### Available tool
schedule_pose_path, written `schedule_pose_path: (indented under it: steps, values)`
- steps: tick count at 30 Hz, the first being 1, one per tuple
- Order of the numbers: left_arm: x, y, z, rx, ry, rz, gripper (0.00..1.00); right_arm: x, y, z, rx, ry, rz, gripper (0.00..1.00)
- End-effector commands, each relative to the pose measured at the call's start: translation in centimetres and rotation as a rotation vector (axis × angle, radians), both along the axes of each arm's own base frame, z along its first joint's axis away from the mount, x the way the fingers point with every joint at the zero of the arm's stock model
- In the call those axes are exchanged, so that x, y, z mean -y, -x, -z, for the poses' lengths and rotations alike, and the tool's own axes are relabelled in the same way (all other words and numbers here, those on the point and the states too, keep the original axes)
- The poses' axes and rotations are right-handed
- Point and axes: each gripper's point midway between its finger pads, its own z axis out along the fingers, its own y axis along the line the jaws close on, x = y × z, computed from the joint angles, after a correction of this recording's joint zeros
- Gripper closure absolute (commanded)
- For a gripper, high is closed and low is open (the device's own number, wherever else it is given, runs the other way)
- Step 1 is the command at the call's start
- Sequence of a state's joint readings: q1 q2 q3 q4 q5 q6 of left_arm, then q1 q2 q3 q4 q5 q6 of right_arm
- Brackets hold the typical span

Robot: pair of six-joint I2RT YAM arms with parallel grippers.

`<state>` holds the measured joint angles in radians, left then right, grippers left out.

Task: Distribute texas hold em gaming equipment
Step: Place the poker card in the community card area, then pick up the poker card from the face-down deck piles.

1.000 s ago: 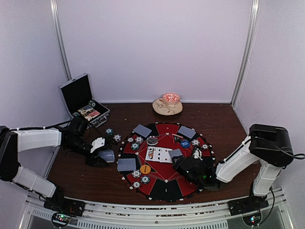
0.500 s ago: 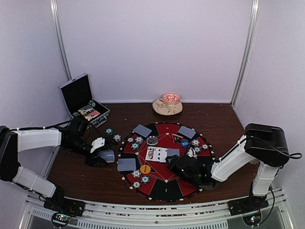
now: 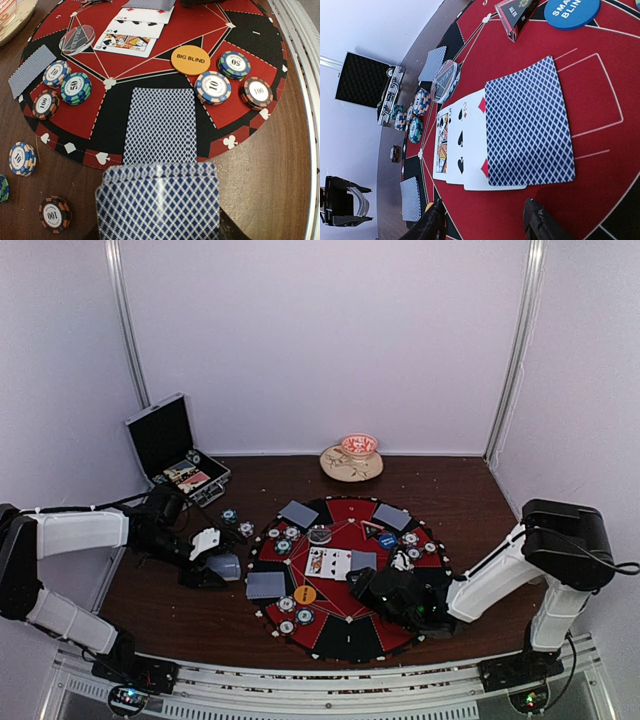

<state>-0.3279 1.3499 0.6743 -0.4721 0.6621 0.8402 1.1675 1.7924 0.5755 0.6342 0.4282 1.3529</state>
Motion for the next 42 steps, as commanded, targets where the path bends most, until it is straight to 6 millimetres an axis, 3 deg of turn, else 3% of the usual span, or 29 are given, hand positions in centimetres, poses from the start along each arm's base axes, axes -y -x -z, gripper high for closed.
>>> schedule_pose_path:
  steps: [1,6,12,15,19,23,32,42]
  values:
    - [0.3,-0.2,-0.8,0.03,0.028,0.012,0.47,1.1,1.0,-0.5,0.003,0.048,-0.011,0.43]
    - [0.3,-0.3,-0.8,0.032,0.029,0.011,0.47,-0.9,1.7,-3.5,0.076,0.111,-0.078,0.28]
    - [0.3,-0.2,-0.8,0.033,0.028,0.012,0.47,-6.7,2.3,-8.1,0.225,0.122,-0.263,0.24]
    - [0.3,-0.2,-0.9,0.036,0.031,0.015,0.47,-10.8,3.0,-8.8,0.267,0.111,-0.416,0.23]
    - [0.4,0.0,-0.9,0.033,0.032,0.02,0.47,-16.9,4.2,-8.4,0.267,0.111,-0.629,0.22]
    - [0.3,0.0,-1.1,0.037,0.035,0.021,0.47,-21.1,4.2,-8.1,0.245,0.072,-0.725,0.22]
    - [0.4,0.1,-1.0,0.04,0.036,0.027,0.47,-23.1,1.8,-6.7,0.186,-0.033,-0.732,0.21]
    - [0.4,0.5,-1.0,0.032,0.04,0.042,0.47,-25.4,1.4,-6.4,0.147,-0.134,-0.79,0.21]
